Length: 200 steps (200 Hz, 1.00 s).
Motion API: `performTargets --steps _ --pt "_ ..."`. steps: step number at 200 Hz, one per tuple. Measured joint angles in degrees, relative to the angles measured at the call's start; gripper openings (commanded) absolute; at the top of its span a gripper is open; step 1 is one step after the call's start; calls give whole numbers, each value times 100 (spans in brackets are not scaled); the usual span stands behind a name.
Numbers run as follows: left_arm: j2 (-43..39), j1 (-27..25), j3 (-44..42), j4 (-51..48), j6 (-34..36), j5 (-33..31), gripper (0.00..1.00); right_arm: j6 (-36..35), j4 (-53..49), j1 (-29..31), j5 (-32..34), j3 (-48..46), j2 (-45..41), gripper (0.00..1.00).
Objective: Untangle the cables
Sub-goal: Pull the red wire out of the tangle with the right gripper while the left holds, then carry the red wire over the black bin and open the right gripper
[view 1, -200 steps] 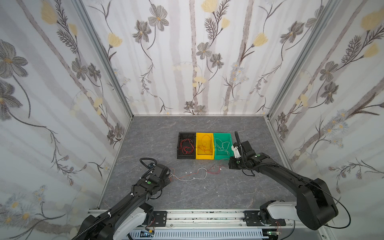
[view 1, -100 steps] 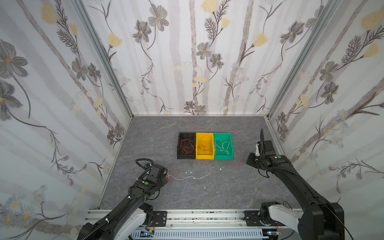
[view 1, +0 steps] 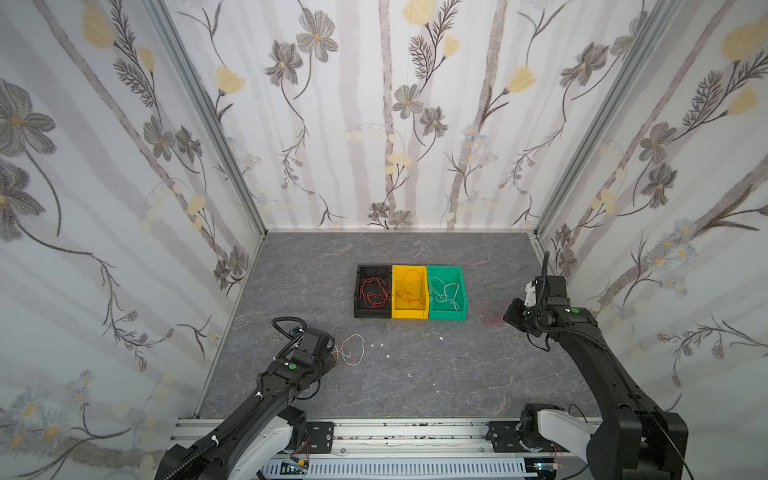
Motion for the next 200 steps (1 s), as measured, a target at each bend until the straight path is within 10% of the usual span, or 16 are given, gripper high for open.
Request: performTargets --steps 200 --pt "-55 -625 -348 1244 334 1237 10 114 649 3788 -664 2271 1617 1"
